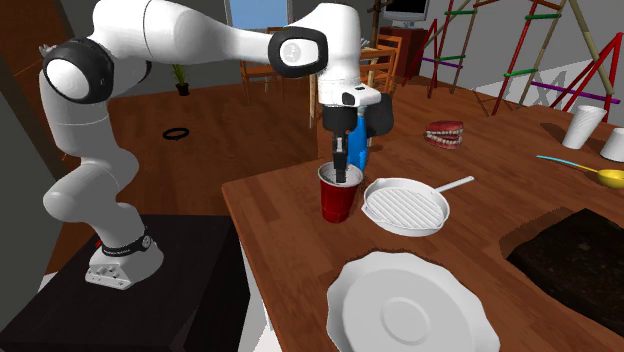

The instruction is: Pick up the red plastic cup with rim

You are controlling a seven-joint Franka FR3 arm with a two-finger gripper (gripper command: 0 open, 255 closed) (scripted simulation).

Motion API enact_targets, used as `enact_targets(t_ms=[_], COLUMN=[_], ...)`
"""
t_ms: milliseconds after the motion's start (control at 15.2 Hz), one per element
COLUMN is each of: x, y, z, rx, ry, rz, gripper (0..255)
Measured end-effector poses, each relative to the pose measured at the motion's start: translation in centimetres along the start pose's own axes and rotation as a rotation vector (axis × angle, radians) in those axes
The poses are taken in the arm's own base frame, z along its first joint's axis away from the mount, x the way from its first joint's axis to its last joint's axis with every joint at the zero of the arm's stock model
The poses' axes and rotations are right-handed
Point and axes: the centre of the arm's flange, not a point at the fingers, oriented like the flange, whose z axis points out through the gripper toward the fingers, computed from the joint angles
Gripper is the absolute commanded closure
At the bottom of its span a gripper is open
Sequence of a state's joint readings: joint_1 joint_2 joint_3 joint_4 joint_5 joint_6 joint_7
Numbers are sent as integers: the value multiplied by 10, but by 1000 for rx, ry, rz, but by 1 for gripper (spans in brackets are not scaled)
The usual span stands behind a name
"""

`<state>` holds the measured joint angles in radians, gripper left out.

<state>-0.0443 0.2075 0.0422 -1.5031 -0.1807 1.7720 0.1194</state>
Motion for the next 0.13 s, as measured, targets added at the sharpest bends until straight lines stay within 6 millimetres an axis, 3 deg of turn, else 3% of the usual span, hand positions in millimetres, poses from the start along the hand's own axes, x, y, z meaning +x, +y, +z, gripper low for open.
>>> enact_targets(t_ms=[132], x=[0], y=[2], z=[-8], rx=[0], ry=[0], rz=[0], gripper=[255])
